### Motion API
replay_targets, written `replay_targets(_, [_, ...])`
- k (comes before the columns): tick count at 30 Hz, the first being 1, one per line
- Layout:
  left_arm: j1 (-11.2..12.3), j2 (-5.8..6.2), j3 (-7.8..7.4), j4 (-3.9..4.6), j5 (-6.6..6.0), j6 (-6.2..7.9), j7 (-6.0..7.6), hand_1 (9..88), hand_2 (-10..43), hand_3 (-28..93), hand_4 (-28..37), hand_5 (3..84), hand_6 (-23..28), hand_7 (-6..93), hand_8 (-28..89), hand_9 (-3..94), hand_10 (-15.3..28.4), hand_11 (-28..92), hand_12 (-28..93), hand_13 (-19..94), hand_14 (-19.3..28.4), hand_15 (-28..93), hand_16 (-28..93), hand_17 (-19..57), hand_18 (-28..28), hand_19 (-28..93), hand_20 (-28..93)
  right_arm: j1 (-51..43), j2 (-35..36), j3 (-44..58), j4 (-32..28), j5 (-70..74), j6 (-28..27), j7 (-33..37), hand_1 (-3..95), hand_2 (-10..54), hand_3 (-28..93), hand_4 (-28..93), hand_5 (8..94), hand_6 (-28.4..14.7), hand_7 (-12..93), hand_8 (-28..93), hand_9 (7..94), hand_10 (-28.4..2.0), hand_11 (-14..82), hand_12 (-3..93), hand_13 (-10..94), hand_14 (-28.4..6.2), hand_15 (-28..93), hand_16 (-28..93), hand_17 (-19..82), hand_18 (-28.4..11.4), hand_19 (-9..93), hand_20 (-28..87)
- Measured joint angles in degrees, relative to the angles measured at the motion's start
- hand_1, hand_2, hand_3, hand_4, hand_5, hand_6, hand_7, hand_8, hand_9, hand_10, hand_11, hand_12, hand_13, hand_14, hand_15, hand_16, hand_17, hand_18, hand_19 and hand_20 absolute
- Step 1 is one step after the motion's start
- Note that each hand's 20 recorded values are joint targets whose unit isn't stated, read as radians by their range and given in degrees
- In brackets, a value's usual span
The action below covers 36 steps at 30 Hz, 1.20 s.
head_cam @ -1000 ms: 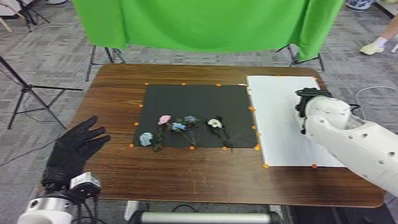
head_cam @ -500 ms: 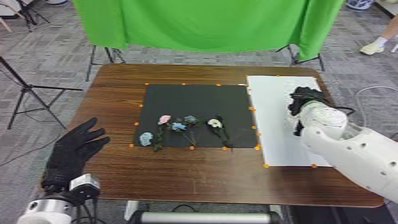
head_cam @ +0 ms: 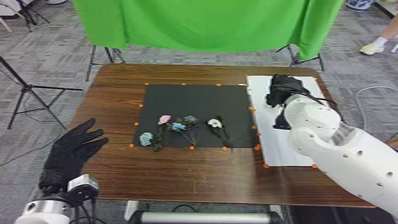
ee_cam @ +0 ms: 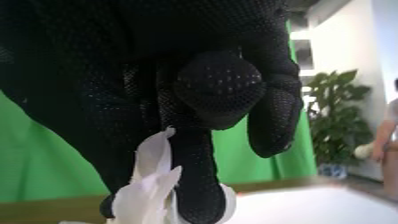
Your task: Arrange flowers
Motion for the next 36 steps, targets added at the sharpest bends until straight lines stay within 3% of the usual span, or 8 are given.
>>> replay_targets(10, [-0.18,-0.07,-0.24,0.01,0.03,-0.02,-0.35,23.9,5.1,81,-21.3,37.2,10.3,14.6,-10,36.1,20.7,30,10,28,27.7,57,-12,-11.2,23.4,57,3,-0.74,-3.7,-8.95,-0.58,-0.71,4.6,0.21,54.0,-9.5,84,-28,80.6,-0.2,38,0,92.6,-6.2,16.9,36.2,87,-1.2,74,17,39,-22.5,93,21])
replay_targets(28, [-0.32,-0.35,-0.67,0.07,0.05,-0.07,-0.62,23.9,5.0,81,-21.2,37.2,10.3,14.5,-10,36.0,20.6,30,10,28,27.7,57,-12,-11.2,23.5,58,3,-3.28,-6.81,-6.63,-3.48,-0.48,4.87,2.91,53.5,-9.5,84,-28,78.6,0.1,40,0,92.0,-6.1,17.5,35.9,87,-1.9,74,17,39,-22.8,93,21])
replay_targets(36, [-0.33,-0.39,-0.67,0.07,0.06,-0.12,-0.68,23.9,5.0,81,-21.2,37.2,10.3,14.5,-10,36.0,20.6,30,10,28,27.7,57,-12,-11.2,23.5,58,3,-3.61,-7.33,-8.09,-3.93,-0.63,7.48,5.28,49.3,-9.5,84,-28,69.2,-3.3,42,-5,82.9,-9.7,20.7,32.4,81,-3.1,77,14,36,-22.6,93,22])
